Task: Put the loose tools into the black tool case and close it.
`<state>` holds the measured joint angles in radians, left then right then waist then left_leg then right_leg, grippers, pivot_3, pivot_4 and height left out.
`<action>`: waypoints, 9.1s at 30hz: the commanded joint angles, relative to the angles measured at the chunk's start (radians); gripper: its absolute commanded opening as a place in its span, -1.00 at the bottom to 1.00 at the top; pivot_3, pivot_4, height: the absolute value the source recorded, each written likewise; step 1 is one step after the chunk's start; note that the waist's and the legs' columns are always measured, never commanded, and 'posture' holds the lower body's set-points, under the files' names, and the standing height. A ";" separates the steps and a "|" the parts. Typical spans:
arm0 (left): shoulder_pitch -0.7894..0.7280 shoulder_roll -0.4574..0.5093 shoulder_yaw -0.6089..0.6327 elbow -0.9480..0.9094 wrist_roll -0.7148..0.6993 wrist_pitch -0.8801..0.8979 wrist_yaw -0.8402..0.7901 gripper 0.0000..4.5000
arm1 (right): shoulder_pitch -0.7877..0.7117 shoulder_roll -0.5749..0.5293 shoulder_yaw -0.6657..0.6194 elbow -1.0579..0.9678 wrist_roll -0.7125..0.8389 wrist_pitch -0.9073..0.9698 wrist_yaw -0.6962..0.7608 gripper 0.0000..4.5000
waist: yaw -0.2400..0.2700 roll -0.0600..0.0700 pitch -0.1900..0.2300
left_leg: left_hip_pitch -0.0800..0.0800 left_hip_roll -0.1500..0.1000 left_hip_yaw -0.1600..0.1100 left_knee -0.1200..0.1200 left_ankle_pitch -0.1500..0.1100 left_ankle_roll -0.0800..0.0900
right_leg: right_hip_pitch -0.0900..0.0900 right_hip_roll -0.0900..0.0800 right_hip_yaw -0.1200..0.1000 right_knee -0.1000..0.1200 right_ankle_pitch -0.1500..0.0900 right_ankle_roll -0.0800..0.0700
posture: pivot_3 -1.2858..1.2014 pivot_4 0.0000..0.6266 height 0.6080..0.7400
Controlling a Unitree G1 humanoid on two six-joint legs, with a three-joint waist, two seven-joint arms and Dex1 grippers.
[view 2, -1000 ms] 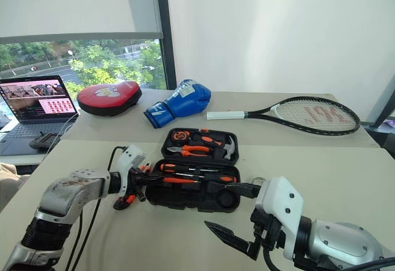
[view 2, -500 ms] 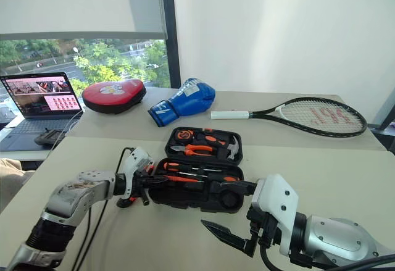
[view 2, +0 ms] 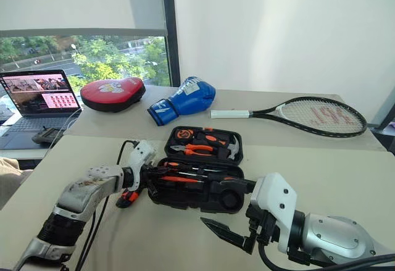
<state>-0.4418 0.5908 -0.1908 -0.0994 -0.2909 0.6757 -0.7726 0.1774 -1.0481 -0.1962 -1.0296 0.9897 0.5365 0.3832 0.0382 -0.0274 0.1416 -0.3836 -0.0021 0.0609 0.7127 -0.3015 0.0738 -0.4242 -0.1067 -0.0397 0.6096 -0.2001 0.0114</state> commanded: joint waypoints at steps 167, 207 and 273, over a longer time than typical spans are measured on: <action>0.024 -0.024 0.190 -0.120 -0.345 0.019 -0.285 -0.77 | -0.086 -0.034 -0.114 0.295 -0.077 0.370 -0.054 1.00 | -0.008 0.002 -0.001 | -0.005 0.001 0.002 0.004 -0.002 -0.002 | -0.006 0.010 -0.003 0.002 0.005 0.009 | 0.03 -0.52 1.00; 0.180 0.166 0.218 -0.330 -0.414 0.039 -0.245 0.75 | -0.638 0.058 0.363 0.413 -0.387 0.517 0.452 -0.98 | -0.022 0.008 0.006 | -0.002 0.001 0.003 0.001 -0.002 -0.003 | -0.005 0.010 -0.001 0.001 0.004 0.008 | 0.03 -0.52 1.00; -0.526 -0.197 0.287 0.758 -0.059 0.091 0.182 -1.00 | -1.104 0.627 0.194 1.497 -0.654 0.355 0.220 -0.99 | -0.053 0.005 0.007 | -0.007 -0.002 0.007 -0.001 0.008 -0.014 | -0.014 0.012 0.000 0.013 0.012 0.010 | 0.03 -0.52 1.00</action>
<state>-0.9849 0.4019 0.0972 0.7404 -0.3185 0.7720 -0.5232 -0.9413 -0.4168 -0.0159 0.5704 0.3155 0.9048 0.5323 -0.0150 -0.0220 0.1490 -0.3916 -0.0038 0.0684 0.7118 -0.2935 0.0595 -0.4397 -0.0944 -0.0401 0.6229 -0.1881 0.0215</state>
